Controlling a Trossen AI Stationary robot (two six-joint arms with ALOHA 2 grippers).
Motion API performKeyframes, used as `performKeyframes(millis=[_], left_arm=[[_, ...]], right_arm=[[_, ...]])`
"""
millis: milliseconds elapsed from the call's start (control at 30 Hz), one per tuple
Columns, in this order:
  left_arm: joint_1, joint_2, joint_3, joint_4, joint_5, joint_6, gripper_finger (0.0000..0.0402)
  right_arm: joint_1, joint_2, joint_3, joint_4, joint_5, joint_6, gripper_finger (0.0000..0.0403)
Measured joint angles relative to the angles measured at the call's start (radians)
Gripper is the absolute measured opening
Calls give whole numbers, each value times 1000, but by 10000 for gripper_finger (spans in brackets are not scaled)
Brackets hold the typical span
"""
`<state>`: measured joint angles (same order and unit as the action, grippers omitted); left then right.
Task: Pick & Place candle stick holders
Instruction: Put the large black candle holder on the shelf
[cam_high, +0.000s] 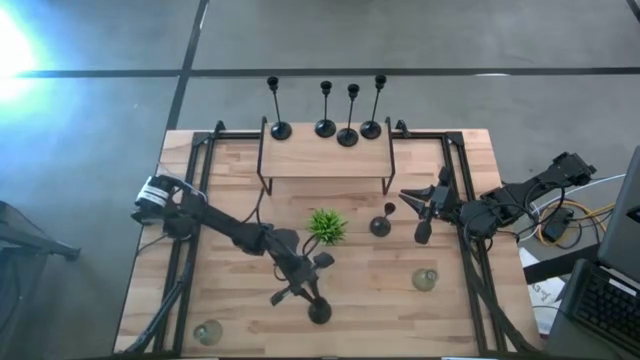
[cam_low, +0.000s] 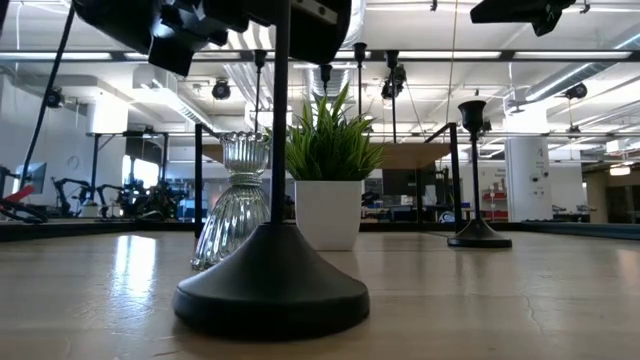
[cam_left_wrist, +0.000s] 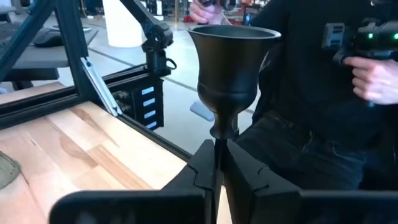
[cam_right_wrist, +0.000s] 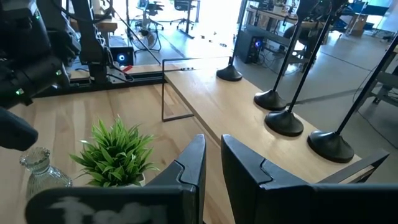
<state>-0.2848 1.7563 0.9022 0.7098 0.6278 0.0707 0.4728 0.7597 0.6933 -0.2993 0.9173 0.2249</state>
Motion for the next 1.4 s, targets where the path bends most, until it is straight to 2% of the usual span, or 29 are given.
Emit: performKeyframes(millis=[133, 300, 400, 533, 633, 800, 867, 1000, 1167, 1233, 1400], left_arm=[[4, 10, -2, 39, -20, -47, 15], [18, -51, -6, -3, -39, -135, 15], [25, -136, -6, -46, -107, -169, 15], [37, -267, -6, -185, -230, -171, 15], [50, -393, -5, -289, -383, -108, 15], [86, -544, -4, -445, -833, 18, 15], [116, -586, -3, -473, -941, 59, 15], [212, -627, 15, -479, -965, 88, 15], [307, -634, 58, -488, -838, 28, 15], [314, -635, 83, -510, -827, 27, 15], [329, -634, 123, -544, -969, 101, 15]], right_arm=[[0, 0, 0, 0, 0, 1, 43], [0, 0, 0, 0, 0, 0, 43], [0, 0, 0, 0, 0, 0, 43], [0, 0, 0, -2, 0, 1, 43], [0, 0, 0, -1, 0, 3, 43], [0, 1, 0, 2, 0, 3, 43], [0, 1, 0, 5, 0, 3, 43], [0, 1, 0, 6, 0, 3, 43], [0, 1, 0, 6, 0, 3, 43], [0, 1, 0, 6, -1, 3, 43], [0, 1, 0, 5, -2, 0, 43]])
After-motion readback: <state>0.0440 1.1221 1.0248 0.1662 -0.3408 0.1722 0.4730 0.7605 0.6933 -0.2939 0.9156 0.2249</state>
